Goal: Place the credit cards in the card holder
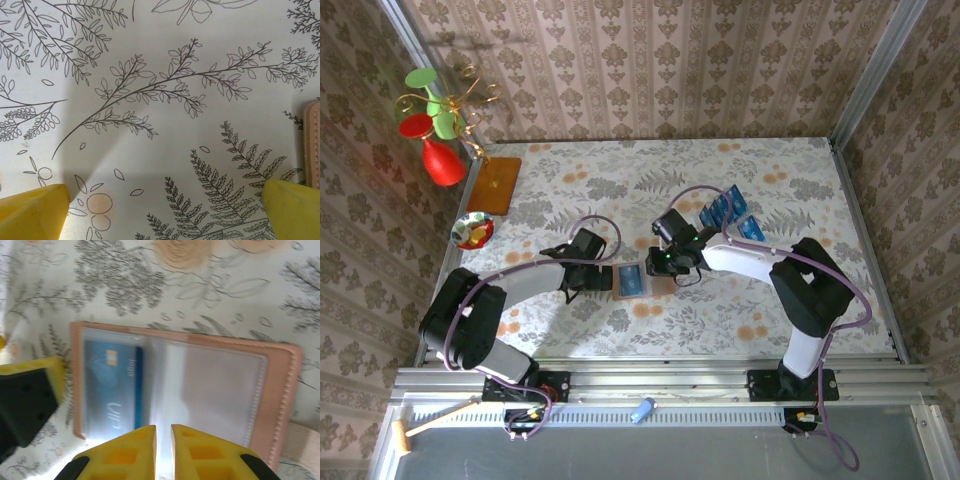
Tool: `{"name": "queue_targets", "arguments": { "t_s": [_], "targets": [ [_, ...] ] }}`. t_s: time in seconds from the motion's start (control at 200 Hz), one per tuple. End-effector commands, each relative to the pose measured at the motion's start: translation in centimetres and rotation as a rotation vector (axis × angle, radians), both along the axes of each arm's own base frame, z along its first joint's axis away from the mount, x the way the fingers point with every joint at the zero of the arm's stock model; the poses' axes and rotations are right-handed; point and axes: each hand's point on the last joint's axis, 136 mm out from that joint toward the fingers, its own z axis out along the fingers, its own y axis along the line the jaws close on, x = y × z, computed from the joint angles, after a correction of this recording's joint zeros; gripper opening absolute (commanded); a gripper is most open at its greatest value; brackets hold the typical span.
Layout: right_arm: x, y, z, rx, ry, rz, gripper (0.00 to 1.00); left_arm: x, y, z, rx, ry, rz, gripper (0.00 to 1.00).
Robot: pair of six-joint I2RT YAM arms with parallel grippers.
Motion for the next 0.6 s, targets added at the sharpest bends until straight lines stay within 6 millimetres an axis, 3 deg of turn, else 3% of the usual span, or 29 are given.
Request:
{"name": "queue_targets", "arguments": {
  "t_s": [0.0, 0.36, 0.595],
  "targets": [
    [-0.4, 1.6, 0.3, 0.019, 0.020, 0.026, 0.16, 0.2, -1.4, 0.5, -0.045, -0.006, -0.033, 1.00],
    [-1.7, 2.6, -2.8, 0.001, 0.073, 0.046, 0.02, -0.4, -1.8, -0.2, -0.041, 0.007, -0.041, 1.00],
    [-2.0, 2.1, -3.8, -0.015, 0.085, 0.040, 0.00, -0.5, -1.7, -0.5, -0.038, 0.010, -0.041, 1.00]
  ]
}}
